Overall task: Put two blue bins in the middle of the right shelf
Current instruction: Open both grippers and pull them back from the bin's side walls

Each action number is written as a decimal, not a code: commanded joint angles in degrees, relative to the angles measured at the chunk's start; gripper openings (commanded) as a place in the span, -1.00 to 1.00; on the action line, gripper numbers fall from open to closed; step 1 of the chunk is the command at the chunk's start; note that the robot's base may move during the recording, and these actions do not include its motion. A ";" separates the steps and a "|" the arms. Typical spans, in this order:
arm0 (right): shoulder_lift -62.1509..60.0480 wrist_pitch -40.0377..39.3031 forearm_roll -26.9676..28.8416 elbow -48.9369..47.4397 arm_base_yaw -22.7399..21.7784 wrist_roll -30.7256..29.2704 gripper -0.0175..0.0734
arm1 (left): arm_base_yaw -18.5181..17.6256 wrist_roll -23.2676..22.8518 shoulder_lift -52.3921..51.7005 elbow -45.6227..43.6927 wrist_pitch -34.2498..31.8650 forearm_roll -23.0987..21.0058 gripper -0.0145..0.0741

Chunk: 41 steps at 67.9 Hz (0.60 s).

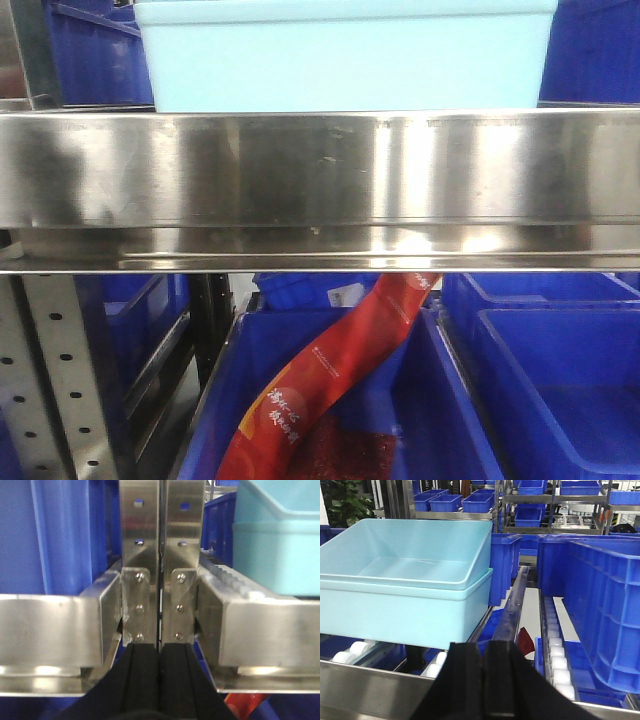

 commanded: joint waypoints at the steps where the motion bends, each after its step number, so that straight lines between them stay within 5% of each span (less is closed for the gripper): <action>1: -0.30 -0.96 -0.67 0.07 -0.14 -0.17 -0.97 | 0.20 0.21 -0.36 1.28 -5.25 -0.49 -0.92; 41: -0.30 -0.96 -0.67 0.07 -0.14 -0.17 -0.97 | 0.20 0.21 -0.36 1.28 -4.74 -0.49 -0.92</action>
